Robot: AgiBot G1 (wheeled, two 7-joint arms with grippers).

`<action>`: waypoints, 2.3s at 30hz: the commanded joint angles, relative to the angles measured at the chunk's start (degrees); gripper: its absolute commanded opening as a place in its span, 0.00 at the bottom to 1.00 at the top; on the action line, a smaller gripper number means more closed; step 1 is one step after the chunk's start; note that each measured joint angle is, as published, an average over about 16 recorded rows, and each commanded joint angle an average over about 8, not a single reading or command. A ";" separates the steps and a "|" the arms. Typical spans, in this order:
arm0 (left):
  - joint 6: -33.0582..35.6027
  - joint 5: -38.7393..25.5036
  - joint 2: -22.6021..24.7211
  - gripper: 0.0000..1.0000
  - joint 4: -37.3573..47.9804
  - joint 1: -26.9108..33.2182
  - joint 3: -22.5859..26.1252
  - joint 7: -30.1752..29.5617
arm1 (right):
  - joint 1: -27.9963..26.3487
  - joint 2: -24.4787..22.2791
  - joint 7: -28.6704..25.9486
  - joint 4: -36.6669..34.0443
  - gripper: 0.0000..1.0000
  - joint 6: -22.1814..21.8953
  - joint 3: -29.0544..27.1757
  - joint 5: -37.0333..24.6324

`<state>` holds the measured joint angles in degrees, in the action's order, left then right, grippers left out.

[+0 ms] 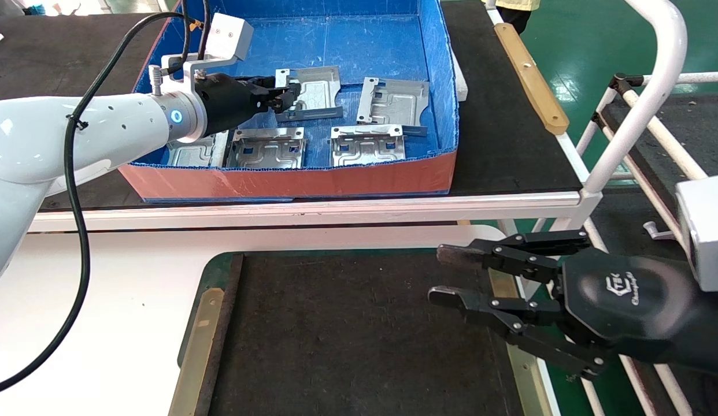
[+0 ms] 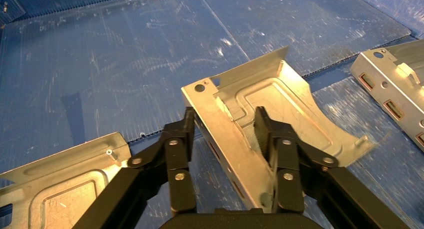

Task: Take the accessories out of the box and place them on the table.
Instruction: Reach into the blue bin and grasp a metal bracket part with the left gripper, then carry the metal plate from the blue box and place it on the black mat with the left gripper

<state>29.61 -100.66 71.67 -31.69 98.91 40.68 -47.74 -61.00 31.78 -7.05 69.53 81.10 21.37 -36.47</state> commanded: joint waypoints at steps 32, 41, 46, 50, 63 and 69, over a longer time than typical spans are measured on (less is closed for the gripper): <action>-0.92 3.64 -0.86 0.00 -13.34 1.25 -1.84 2.40 | 0.00 0.00 0.00 0.00 0.00 0.00 0.00 0.00; 7.65 16.32 -8.07 0.00 -23.07 -2.11 -7.22 14.09 | 0.00 0.00 0.00 0.00 0.00 0.00 0.00 0.00; 13.62 23.79 -11.80 0.00 -25.46 -4.37 -11.00 21.84 | 0.00 0.00 0.00 0.00 0.00 0.00 0.00 0.00; 19.20 28.59 -14.08 0.00 -25.92 -5.79 -13.27 27.55 | 0.00 0.00 0.00 0.00 0.00 0.00 0.00 0.00; 35.06 34.99 -19.63 0.00 -27.32 -9.51 -13.95 34.96 | 0.00 0.00 0.00 0.00 0.00 0.00 0.00 0.00; 39.64 36.77 -21.56 0.00 -30.03 -11.00 -13.70 35.10 | 0.00 0.00 0.00 0.00 0.00 0.00 0.00 0.00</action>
<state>69.02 -63.80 50.25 -61.79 87.79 26.91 -12.55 -61.00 31.78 -7.05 69.53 81.10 21.37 -36.47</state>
